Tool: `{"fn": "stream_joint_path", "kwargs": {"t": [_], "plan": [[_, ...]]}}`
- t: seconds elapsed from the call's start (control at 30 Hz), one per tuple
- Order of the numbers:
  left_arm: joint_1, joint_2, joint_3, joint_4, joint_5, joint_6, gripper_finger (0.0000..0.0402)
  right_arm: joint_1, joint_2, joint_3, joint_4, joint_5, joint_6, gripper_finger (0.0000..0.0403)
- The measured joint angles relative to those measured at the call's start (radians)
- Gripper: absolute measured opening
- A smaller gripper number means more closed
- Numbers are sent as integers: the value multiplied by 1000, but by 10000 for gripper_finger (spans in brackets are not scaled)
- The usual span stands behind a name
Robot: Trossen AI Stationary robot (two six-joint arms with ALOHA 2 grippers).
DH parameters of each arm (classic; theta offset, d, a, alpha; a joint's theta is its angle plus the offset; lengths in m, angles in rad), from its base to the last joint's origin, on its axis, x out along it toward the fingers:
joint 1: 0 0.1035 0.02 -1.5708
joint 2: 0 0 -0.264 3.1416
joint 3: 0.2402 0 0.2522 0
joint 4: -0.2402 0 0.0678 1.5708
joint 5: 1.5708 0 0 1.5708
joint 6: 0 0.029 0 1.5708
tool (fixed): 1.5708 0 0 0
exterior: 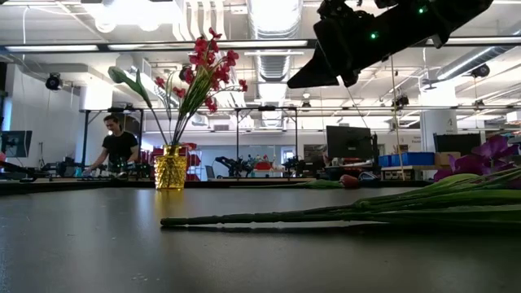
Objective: Sort flowers into vase by color
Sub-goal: Put the top violet flowers into the violet vase
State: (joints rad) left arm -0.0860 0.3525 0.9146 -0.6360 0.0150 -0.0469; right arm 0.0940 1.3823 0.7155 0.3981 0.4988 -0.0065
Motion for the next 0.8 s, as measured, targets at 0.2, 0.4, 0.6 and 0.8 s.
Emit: {"fn": "stream_joint_path", "kwargs": {"t": [0.2,0.4,0.6,0.8], "plan": [[0,-38,15,-68,108,-44,5,0,0,0,0,0,7,13],[0,-93,-52,-53,197,-49,5,0,0,0,0,0,7,13],[0,-141,-167,3,255,-84,5,0,0,0,-1,0,7,13],[0,-167,-237,86,329,-91,5,0,0,0,-1,0,7,13]]}}
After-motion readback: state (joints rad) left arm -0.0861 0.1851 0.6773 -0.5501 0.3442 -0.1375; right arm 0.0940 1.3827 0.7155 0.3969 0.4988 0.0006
